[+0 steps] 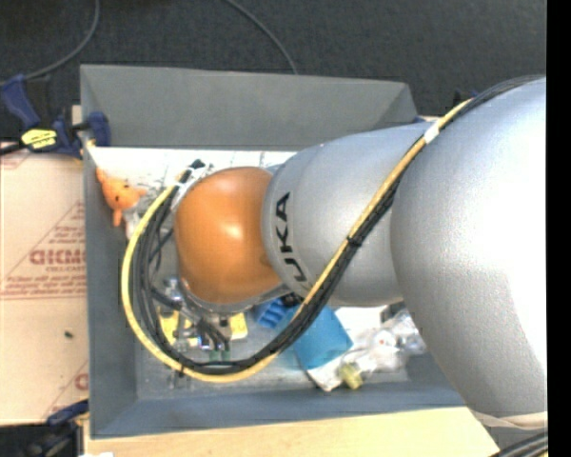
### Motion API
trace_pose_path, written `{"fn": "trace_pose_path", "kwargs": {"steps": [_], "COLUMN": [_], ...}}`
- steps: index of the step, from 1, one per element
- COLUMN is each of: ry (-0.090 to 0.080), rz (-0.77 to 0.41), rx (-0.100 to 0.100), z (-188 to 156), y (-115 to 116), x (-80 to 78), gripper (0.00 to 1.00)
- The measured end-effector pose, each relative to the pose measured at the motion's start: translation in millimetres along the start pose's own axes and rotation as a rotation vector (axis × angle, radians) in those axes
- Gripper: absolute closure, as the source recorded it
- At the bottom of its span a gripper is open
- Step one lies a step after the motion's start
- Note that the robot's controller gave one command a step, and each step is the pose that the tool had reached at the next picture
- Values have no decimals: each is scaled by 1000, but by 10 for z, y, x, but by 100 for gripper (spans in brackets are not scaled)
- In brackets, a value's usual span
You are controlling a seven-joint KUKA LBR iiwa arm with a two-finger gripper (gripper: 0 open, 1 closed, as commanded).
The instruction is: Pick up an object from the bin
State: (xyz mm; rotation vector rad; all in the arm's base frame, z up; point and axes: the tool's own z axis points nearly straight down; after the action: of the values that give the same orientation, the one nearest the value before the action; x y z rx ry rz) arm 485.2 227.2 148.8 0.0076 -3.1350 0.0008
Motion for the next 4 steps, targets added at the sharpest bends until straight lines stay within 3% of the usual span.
{"fn": "trace_pose_path", "kwargs": {"steps": [1,2,3,4], "ry": [-8,-1,-10,1], "rz": [6,3,16,61], "rx": [-2,1,-4,2], "z": [-44,-850,-982,-478], "y": [-10,-52,-65,-280], "x": [-23,30,58,77], "gripper": [0,0,0,0]}}
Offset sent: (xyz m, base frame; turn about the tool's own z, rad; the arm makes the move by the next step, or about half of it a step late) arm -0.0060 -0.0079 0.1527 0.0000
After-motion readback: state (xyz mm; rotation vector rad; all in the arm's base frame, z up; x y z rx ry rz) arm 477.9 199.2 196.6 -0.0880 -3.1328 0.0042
